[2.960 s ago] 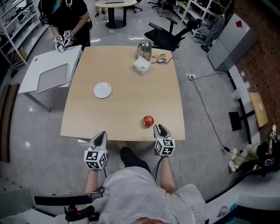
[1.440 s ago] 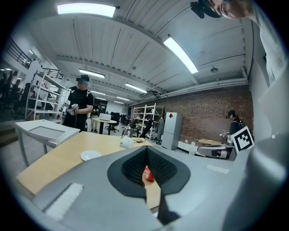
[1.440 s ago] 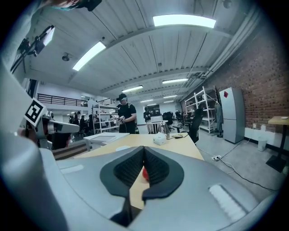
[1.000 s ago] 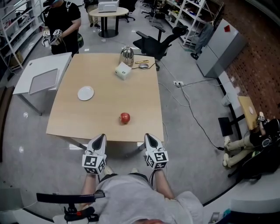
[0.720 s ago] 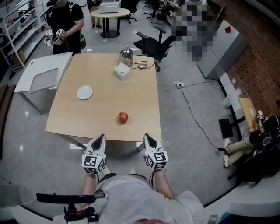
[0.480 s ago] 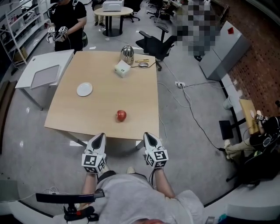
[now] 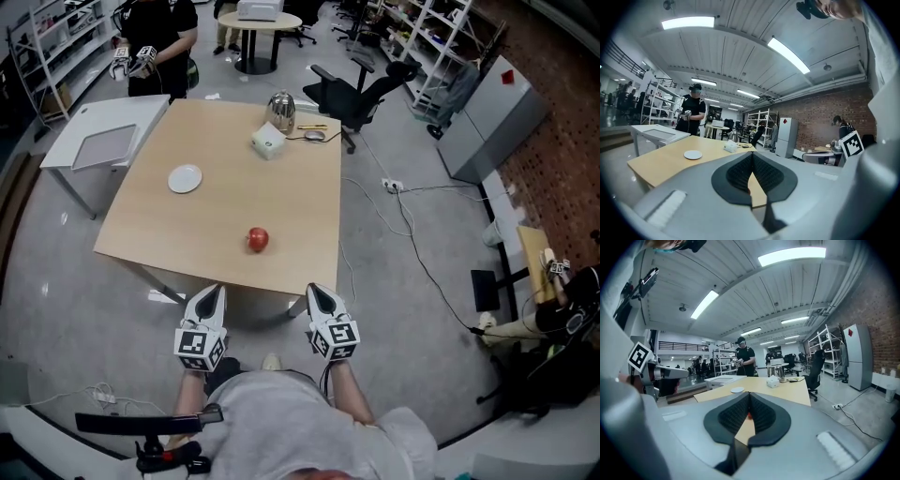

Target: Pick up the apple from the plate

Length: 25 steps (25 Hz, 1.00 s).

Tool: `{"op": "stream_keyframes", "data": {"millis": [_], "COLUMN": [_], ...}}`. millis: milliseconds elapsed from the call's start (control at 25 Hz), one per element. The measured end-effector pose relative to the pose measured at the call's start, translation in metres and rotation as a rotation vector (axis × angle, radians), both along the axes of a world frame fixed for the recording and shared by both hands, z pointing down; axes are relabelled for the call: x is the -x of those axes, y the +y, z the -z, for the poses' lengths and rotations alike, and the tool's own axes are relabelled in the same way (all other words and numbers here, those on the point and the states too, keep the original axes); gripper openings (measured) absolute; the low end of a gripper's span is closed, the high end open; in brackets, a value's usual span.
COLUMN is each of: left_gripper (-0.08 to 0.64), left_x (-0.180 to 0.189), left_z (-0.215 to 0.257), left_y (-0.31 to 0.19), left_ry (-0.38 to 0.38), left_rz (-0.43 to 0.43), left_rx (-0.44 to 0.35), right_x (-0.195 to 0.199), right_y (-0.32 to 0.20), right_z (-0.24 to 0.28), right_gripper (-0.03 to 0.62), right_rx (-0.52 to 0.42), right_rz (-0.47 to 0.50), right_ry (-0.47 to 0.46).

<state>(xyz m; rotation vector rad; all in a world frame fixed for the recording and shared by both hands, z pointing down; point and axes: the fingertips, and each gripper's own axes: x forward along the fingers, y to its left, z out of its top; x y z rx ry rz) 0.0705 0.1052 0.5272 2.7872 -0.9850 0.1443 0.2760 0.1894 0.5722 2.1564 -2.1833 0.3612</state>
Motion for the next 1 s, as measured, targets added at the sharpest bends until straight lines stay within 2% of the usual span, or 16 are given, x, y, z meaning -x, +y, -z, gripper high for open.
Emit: {"op": "stream_keyframes", "data": {"millis": [360,1000], "left_gripper": [0.02,0.02], "left_x": [0.005,-0.008], "left_z": [-0.001,0.004], "left_y": [0.025,0.043], "left_ry": [-0.021,-0.04], "left_rz": [0.041,0.037], "left_rx": [-0.001,-0.007], "right_x": [0.005,-0.006], "right_y": [0.017,0.035], "right_z": [-0.003,-0.009], "right_gripper": [0.006,0.006], "right_rx": [-0.013,-0.018], "right_rz": [0.038,0.032], "right_ry": [0.004,-0.012]}}
